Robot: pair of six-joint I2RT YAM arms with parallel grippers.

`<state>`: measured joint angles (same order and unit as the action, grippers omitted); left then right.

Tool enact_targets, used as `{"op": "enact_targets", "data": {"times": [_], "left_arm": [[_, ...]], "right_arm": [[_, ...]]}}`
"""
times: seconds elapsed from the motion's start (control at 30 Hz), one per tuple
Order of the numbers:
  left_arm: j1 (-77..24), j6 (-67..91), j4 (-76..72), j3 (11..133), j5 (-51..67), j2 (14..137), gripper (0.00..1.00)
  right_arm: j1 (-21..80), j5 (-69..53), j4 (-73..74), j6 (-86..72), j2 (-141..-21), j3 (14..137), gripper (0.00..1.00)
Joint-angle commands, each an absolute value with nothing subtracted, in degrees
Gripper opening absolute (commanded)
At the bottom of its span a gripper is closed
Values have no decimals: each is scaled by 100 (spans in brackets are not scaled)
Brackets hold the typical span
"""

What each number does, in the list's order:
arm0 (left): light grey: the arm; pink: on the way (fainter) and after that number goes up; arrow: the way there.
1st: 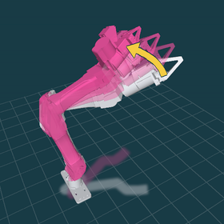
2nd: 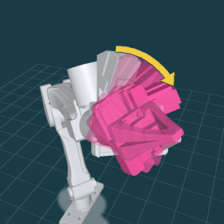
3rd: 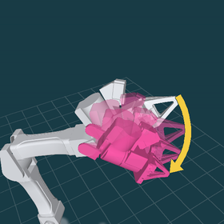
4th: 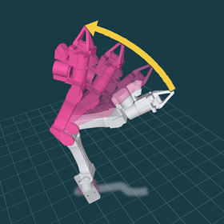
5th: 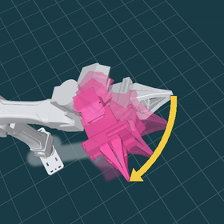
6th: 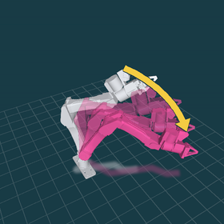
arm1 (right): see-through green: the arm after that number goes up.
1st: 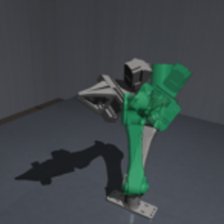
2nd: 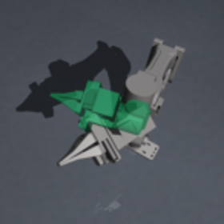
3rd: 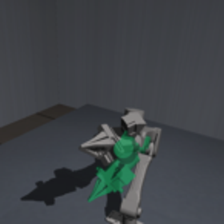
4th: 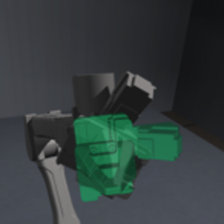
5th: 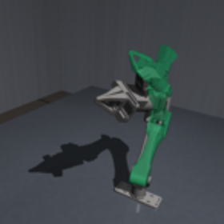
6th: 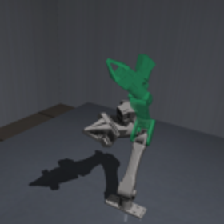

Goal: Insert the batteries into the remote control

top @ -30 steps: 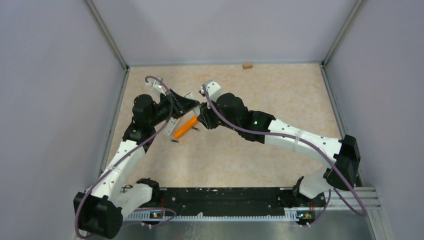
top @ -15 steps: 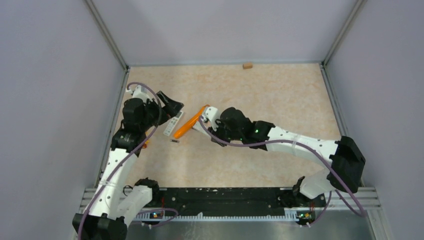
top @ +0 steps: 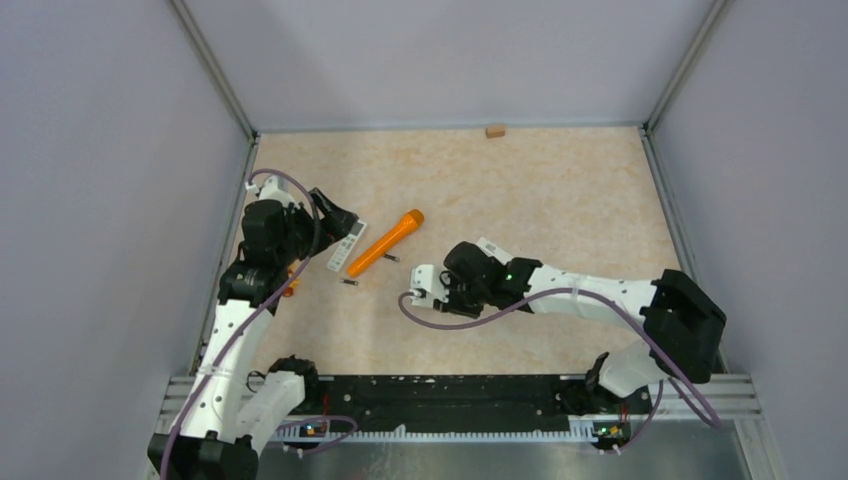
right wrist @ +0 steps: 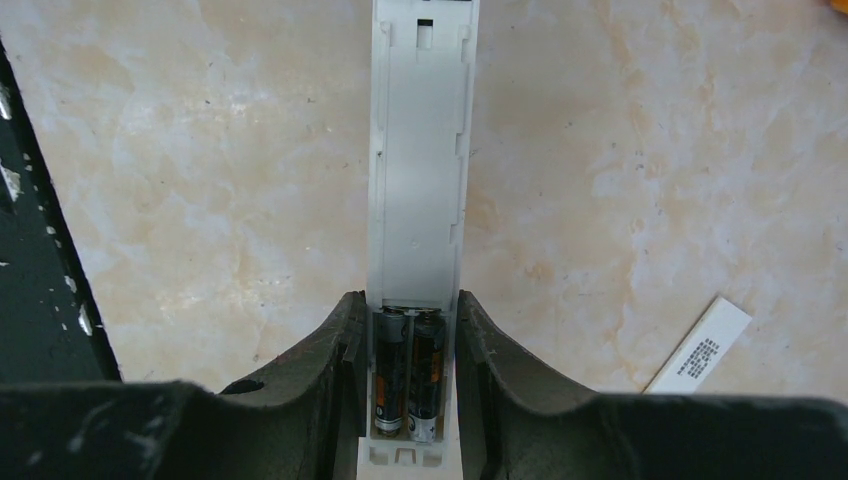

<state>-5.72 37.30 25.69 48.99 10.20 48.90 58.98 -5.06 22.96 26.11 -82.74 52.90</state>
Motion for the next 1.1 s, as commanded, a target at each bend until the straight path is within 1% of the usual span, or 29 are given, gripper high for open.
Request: {"op": "enact_targets", "data": {"times": [0.0, 0.27, 0.33, 0.4, 0.5, 0.53, 0.6, 0.67, 0.83, 0.9, 1.0, 1.03, 1.07], "left_arm": [[-545, 3632, 2403, 5111, 1200, 4924, 99], [-545, 3628, 2356, 5115, 1272, 4967, 99], [-545, 3617, 2356, 5115, 1275, 4974, 99], [-545, 3613, 2358, 5122, 1274, 4973, 99], [-545, 3610, 2358, 5134, 1281, 4983, 99], [-545, 3612, 2356, 5141, 1283, 4987, 99], [-545, 3611, 2356, 5149, 1277, 4983, 99], [-545, 3604, 2355, 5151, 1267, 4975, 99], [-536, 3586, 2398, 5151, 1227, 4947, 99], [-532, 3579, 2409, 5150, 1214, 4935, 99], [-531, 3548, 2416, 5144, 1171, 4931, 99], [-528, 3536, 2417, 5142, 1149, 4921, 99], [-530, 3534, 2425, 5142, 1125, 4907, 99]], "right_arm": [[5884, -448, 2246, 3017, -8547, 5190, 0], [5873, -431, 2365, 2871, -9123, 5322, 1], [5878, -435, 2373, 2864, -9140, 5324, 4], [5865, -358, 2411, 2711, -9145, 5380, 20], [5775, -388, 2632, 2384, -9192, 5606, 39], [5745, -432, 2700, 2315, -9189, 5690, 49], [5698, -618, 2823, 2204, -9115, 5840, 63], [5636, -845, 2878, 2124, -8942, 5944, 69], [5405, -1049, 2613, 1738, -8326, 6032, 72], [5249, -577, 2143, 1339, -8113, 5907, 72], [4666, 211, 1583, 371, -8123, 5787, 71], [4415, 332, 1548, 101, -8232, 5833, 70], [4194, 371, 1590, -243, -8368, 5909, 65]]}}
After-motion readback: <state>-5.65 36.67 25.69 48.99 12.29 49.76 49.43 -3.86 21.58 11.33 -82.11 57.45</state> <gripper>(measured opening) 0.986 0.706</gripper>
